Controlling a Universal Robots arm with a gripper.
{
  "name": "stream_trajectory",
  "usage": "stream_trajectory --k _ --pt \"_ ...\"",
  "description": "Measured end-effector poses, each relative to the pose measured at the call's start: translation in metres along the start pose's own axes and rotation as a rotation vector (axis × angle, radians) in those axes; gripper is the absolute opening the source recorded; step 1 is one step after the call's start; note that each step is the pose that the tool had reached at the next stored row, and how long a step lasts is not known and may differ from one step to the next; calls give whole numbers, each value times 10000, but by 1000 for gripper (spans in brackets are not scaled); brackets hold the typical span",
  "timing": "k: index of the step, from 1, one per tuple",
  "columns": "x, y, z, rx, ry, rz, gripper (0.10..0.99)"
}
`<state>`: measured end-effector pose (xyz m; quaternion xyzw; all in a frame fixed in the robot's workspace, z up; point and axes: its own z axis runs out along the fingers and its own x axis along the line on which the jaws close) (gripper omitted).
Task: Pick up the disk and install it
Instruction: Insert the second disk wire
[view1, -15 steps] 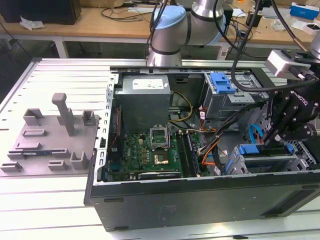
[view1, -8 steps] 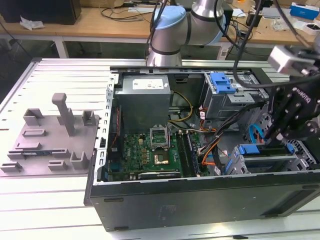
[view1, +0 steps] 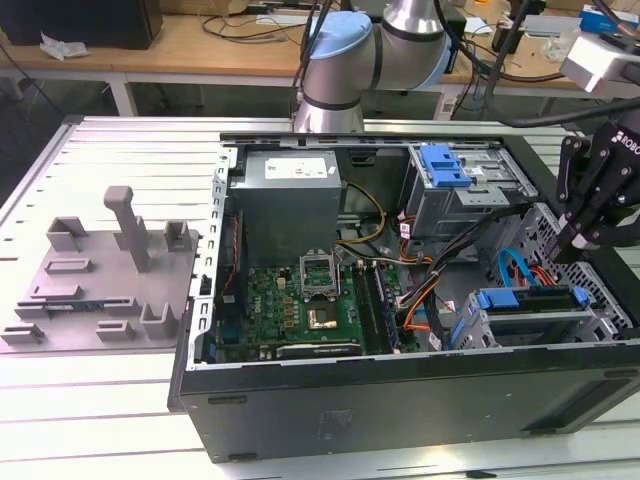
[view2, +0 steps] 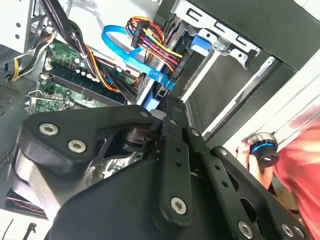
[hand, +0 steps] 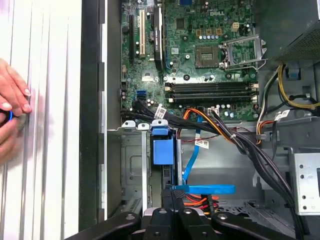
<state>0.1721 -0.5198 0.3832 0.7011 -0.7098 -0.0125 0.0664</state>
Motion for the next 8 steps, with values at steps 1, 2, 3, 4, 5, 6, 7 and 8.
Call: stream_trajectory --k 1,2,3,4,5,6,7,8 --pt "0 0 0 1 1 -2 106" --pt "0 0 0 0 1 -3 106" --pt "0 0 0 1 1 -4 106" --pt "0 0 0 1 2 -4 106" --pt "0 0 0 1 1 -11 106" --pt "0 0 0 2 2 -15 106" --pt "0 0 0 2 3 -16 106" --pt "0 0 0 2 3 -17 106"
